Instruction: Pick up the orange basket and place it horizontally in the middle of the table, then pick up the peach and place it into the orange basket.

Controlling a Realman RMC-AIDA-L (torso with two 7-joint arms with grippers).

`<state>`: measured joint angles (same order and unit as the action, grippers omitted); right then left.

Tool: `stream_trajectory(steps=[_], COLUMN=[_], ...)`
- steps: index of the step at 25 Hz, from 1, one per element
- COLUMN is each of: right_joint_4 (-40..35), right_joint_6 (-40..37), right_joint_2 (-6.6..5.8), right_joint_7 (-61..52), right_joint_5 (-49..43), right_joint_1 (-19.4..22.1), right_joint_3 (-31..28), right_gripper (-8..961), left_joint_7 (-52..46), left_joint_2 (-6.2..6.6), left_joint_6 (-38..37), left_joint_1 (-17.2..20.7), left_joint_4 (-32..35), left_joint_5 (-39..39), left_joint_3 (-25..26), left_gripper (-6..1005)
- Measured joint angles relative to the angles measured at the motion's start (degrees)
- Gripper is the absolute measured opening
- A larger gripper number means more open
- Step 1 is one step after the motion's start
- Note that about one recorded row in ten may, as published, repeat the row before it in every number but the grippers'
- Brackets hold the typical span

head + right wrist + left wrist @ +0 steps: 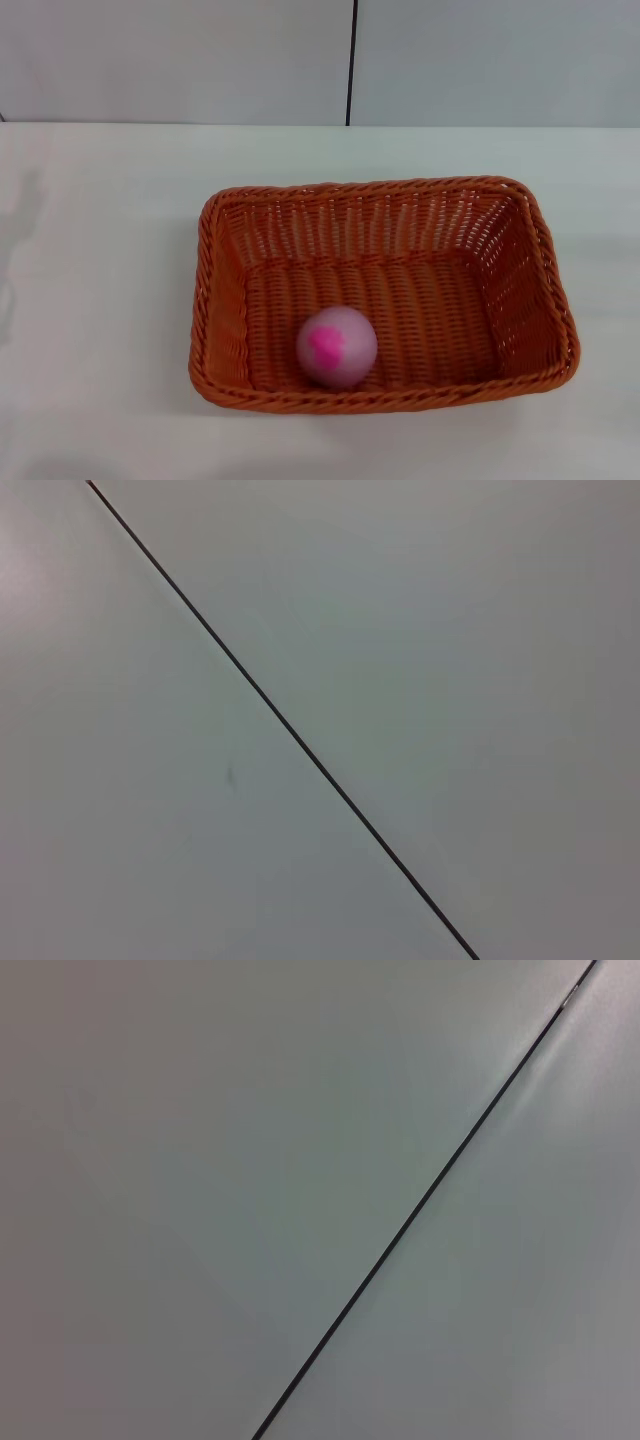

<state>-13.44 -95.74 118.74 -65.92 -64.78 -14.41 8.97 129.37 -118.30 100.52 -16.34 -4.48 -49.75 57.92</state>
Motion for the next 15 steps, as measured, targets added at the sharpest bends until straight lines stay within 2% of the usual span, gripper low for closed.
stream_trajectory(steps=[15], right_joint_4=[0.0], right_joint_6=[0.43], right_joint_2=[0.0], right_joint_7=[0.0], right_joint_5=[0.0], right_joint_1=[-0.01], right_joint_3=[0.0], right_gripper=[557], left_joint_7=[0.0], left_joint_2=[0.0], left_joint_6=[0.01], left_joint_1=[-0.05], left_joint_4=[0.0], left_joint_5=[0.0], left_joint_3=[0.18], left_gripper=[861])
